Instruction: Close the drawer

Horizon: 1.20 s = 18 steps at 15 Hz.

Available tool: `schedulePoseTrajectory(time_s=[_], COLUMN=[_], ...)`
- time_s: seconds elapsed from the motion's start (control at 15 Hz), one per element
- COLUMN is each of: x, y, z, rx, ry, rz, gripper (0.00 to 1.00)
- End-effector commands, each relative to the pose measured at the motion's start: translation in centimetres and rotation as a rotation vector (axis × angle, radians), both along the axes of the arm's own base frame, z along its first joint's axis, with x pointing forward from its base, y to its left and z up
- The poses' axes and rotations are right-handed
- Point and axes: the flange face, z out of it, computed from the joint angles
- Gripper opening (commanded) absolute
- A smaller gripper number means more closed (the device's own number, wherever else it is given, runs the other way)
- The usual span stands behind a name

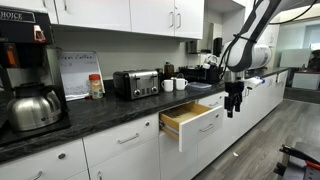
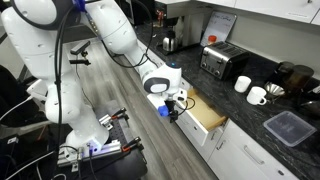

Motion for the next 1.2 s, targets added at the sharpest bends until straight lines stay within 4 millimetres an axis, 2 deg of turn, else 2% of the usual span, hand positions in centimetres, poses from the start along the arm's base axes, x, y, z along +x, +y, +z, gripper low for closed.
schedulePoseTrajectory(time_s=[0.0, 0.2, 0.47, 0.87, 1.13], x=[1.6, 2.6, 4.9, 9.2, 11.1], y=[0.2, 0.3, 0.0, -0.4, -0.3], z=[-3.5, -6.0, -7.8, -8.5, -8.9], rx=[-0.021, -0.044, -0.074, -0.099, -0.106], ry=[-0.043, -0.075, -0.131, -0.227, -0.27], rz=[0.033, 0.038, 0.031, 0.022, 0.02], gripper=[1.0, 1.0, 1.0, 1.0, 1.0])
